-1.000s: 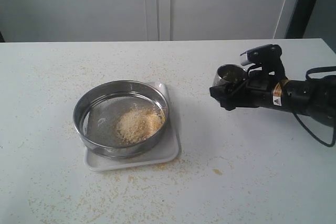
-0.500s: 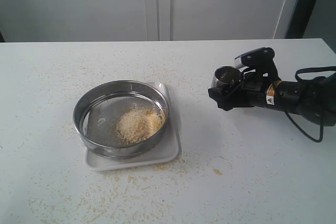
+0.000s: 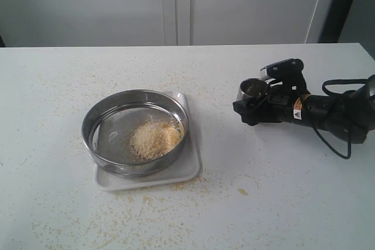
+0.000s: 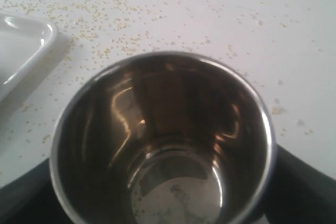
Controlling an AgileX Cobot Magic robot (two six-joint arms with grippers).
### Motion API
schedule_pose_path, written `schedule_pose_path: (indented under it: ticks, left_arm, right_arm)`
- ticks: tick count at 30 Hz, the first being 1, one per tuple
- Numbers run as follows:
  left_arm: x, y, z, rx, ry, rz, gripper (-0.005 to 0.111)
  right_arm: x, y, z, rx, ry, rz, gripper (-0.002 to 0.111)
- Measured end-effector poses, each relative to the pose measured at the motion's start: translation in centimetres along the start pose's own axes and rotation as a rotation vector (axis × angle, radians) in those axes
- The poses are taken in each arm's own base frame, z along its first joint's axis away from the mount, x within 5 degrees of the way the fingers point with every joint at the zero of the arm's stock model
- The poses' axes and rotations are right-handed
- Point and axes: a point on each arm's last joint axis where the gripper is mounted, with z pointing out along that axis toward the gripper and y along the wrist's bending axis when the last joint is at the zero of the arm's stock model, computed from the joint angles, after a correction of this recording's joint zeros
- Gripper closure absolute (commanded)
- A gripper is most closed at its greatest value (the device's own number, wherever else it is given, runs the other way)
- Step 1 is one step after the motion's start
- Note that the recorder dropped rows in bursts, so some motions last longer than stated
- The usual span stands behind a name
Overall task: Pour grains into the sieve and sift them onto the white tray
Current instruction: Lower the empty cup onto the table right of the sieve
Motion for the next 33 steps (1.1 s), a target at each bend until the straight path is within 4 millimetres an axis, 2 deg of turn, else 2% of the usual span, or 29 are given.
schedule_pose_path:
  ticks: [7, 10, 14, 19, 23, 33]
  left_arm:
    - [0.0, 0.0, 0.0, 0.0, 0.0, 0.0, 0.107]
    - [0.0, 0.0, 0.0, 0.0, 0.0, 0.0, 0.107]
    - [0.0, 0.0, 0.0, 0.0, 0.0, 0.0, 0.107]
    - [0.0, 0.0, 0.0, 0.0, 0.0, 0.0, 0.107]
    - [0.0, 0.0, 0.0, 0.0, 0.0, 0.0, 0.107]
    - [0.0, 0.0, 0.0, 0.0, 0.0, 0.0, 0.107]
  right_arm:
    - [0.16, -0.18, 0.04, 0.018, 0.013, -0.02, 0.108]
    - [0.38, -0.21, 0.14, 0.02, 0.019, -0.015, 0.103]
    - [0.32, -0.27, 0.25, 0.02, 0.014, -0.014, 0.086]
    - [0.32, -0.27, 0.25, 0.02, 0.014, -0.014, 0.048]
    - [0.32, -0.27, 0.25, 0.02, 0.014, -0.014, 0.029]
    - [0.86, -0.49, 0.26, 0.042, 0.066, -0.015, 0.027]
